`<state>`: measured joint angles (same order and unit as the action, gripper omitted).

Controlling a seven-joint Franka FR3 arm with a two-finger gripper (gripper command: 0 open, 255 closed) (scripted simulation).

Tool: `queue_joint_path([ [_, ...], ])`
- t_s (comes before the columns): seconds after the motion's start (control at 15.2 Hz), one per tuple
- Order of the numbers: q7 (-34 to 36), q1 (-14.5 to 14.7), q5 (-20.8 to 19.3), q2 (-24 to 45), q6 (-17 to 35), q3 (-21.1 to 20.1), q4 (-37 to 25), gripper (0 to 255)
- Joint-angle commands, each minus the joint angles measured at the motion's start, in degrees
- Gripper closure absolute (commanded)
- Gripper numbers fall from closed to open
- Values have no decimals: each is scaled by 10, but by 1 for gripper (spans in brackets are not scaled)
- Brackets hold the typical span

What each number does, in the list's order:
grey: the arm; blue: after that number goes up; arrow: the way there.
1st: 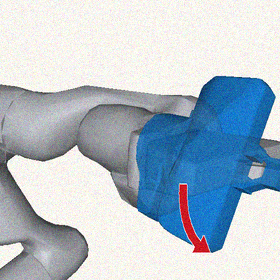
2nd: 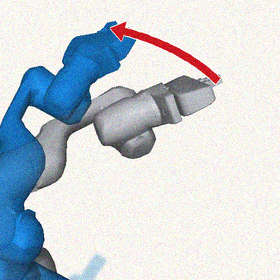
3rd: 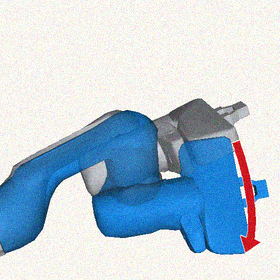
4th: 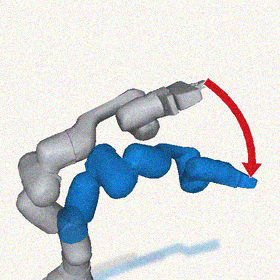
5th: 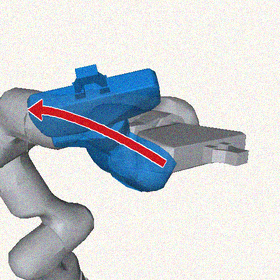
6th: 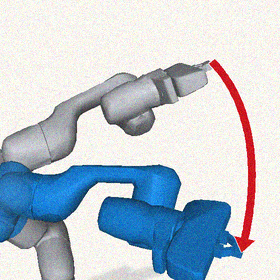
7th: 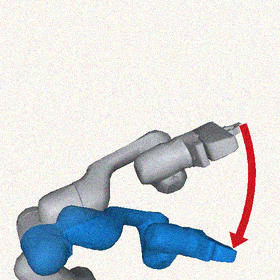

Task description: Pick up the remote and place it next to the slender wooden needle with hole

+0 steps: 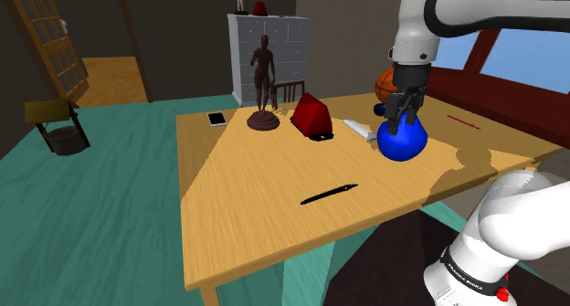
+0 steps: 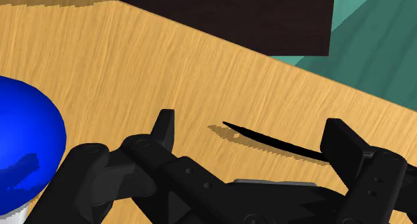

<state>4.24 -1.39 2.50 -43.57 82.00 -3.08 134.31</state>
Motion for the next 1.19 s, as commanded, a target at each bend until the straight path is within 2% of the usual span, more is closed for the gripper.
queue_joint_path([
  [0.0, 0, 0, 0, 0, 0, 0, 0, 0],
  [0.59, -72, -36, -55, 104, 135, 69, 9, 0],
  [1.12, -132, -61, -77, 232, 243, 128, -32, 0],
])
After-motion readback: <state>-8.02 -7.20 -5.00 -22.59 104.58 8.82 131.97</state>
